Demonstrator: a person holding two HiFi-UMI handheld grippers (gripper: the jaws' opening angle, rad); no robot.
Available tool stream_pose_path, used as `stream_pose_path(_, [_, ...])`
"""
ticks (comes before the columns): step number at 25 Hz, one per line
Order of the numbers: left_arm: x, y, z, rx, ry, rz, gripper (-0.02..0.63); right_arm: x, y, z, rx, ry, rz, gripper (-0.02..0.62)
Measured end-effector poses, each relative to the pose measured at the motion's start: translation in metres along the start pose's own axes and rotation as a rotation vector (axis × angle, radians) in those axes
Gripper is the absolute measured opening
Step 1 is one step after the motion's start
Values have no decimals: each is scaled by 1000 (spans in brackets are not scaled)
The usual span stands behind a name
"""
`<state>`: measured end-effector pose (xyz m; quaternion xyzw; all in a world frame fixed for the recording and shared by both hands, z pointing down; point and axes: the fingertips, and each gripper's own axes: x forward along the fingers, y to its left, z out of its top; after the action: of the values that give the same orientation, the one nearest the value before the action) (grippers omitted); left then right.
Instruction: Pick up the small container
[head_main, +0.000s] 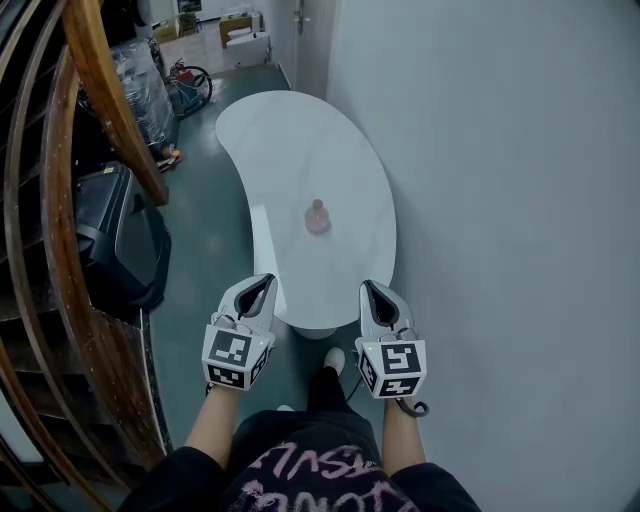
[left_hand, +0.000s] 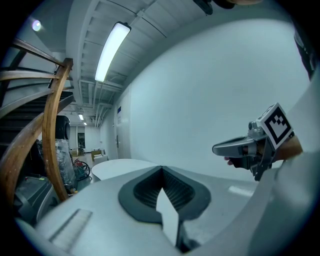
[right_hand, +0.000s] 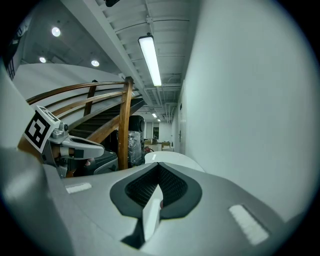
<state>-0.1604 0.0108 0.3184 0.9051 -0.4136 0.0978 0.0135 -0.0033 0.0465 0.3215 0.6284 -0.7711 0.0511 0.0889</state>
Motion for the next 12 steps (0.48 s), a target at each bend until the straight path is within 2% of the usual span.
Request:
stream_pose_path(5, [10,1,2,11,4,6,0,8,-9,4,-5,-3,3,10])
stream_pose_path(12, [30,5,3,-13,12,16,0,22,-25,5,-3,7,7,11])
